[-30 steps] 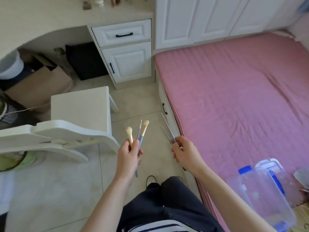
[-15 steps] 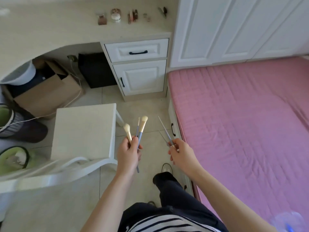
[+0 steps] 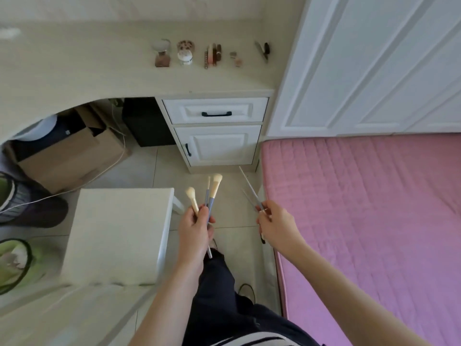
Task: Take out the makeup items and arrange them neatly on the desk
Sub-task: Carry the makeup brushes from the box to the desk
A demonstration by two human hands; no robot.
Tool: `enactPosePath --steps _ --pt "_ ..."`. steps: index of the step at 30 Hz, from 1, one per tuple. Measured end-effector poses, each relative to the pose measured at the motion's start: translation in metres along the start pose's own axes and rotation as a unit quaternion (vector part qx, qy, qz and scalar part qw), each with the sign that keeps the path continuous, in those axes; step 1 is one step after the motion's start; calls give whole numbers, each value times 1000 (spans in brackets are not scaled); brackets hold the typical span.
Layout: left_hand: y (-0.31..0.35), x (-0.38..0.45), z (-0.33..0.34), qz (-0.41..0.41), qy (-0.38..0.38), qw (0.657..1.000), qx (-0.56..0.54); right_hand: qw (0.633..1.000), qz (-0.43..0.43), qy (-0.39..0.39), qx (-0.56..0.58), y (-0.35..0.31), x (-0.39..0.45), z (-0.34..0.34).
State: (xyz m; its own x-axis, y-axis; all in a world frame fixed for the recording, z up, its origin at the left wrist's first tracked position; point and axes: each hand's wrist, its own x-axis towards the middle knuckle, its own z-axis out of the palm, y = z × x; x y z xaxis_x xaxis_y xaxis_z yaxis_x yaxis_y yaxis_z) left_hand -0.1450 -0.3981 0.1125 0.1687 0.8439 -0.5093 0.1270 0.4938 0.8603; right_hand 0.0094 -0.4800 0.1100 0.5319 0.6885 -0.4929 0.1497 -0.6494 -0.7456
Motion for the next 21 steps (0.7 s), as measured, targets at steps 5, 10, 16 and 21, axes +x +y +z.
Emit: enactPosePath --steps 5,10,16,21 --pt "37 70 11 2 -9 1000 5 1000 -4 16 17 -39 66 2" --pt "91 153 18 8 -23 999 32 999 4 34 38 -94 135 10" --pt "145 240 27 23 -67 995 68 998 11 58 23 -156 202 20" --pt "175 291 47 28 -82 994 73 998 14 67 -5 -185 248 17"
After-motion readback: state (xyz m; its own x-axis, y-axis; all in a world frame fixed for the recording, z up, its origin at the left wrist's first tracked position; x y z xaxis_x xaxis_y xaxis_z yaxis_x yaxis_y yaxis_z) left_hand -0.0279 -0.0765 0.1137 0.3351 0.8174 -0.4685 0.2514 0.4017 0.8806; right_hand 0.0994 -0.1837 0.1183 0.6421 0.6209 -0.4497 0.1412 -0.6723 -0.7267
